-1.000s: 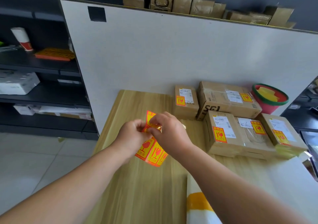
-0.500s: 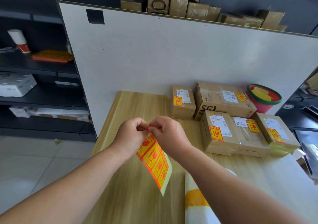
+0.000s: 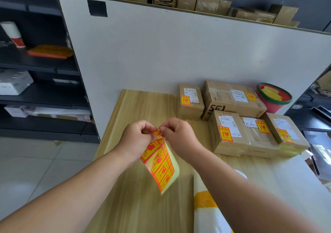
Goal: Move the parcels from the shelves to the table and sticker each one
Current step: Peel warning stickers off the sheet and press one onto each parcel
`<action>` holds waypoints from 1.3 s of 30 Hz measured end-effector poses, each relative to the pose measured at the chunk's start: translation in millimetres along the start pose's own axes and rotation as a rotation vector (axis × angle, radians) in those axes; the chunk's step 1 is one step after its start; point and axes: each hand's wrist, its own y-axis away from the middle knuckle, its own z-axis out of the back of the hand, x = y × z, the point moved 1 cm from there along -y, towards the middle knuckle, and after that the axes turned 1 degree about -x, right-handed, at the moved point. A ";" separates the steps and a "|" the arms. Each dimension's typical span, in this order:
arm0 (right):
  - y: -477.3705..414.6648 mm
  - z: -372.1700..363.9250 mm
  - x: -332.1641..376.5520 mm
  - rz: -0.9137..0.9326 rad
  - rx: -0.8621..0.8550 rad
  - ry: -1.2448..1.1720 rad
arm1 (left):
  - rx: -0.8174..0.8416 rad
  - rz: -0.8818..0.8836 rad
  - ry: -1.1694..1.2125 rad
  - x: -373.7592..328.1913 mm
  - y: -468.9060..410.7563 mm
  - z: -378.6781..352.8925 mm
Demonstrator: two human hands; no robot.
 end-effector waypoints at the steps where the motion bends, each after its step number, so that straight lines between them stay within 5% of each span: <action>1: 0.6 -1.8 1.1 -0.001 0.010 0.010 | -0.002 0.002 -0.002 1.0 -1.4 0.9; 30: -16.2 -37.1 14.5 -0.047 0.014 0.032 | 0.059 0.017 -0.005 11.5 -28.9 30.4; 39: -20.8 -41.4 14.4 -0.192 0.034 -0.201 | 0.109 0.024 -0.003 10.6 -31.2 39.5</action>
